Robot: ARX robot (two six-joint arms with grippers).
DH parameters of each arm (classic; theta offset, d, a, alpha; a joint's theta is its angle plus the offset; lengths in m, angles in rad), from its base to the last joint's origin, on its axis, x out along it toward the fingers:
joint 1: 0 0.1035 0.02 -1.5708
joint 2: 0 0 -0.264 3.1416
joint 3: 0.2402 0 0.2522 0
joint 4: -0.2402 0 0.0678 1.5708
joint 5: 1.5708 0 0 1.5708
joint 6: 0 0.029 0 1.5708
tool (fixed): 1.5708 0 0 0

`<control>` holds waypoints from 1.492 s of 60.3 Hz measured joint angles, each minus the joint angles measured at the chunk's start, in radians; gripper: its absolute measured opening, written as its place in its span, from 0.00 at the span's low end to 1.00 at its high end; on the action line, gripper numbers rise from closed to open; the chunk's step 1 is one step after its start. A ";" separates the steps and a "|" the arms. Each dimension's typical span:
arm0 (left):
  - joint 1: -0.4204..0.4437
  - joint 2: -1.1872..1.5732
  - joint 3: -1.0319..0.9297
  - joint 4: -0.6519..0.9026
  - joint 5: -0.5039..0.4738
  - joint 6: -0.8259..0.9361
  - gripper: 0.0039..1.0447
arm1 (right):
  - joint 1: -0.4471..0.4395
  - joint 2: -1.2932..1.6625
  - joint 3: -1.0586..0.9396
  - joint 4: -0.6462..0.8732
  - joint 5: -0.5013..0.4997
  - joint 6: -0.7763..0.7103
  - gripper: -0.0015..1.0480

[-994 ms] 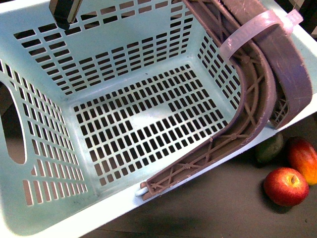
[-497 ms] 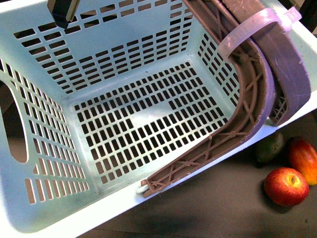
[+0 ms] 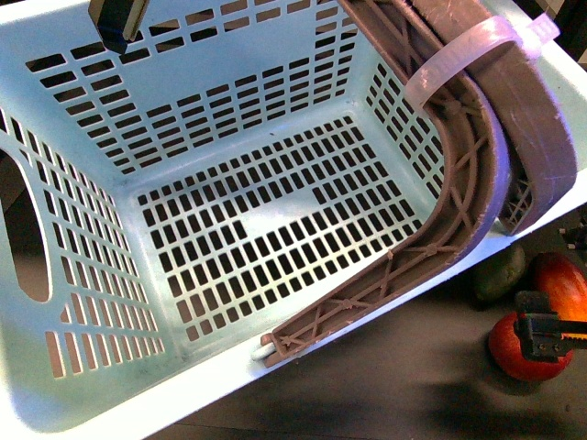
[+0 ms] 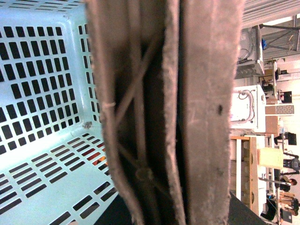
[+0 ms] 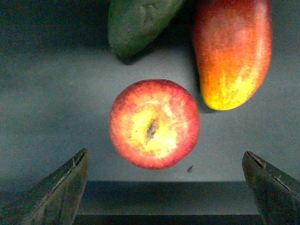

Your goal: Pick apple with right arm and hold basket with left

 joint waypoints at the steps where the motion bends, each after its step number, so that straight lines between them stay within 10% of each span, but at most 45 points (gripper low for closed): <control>1: 0.000 0.000 0.000 0.000 0.000 0.000 0.16 | 0.001 0.010 0.006 0.000 0.001 0.003 0.92; 37: 0.000 0.000 0.000 0.000 0.000 0.000 0.15 | 0.007 0.198 0.142 -0.024 0.020 0.035 0.91; 53: 0.000 0.000 0.000 0.000 0.000 0.000 0.15 | 0.005 0.173 0.121 -0.021 0.017 0.025 0.71; 90: 0.000 0.000 0.000 0.000 0.000 0.000 0.15 | -0.104 -0.579 -0.001 -0.237 -0.055 -0.056 0.70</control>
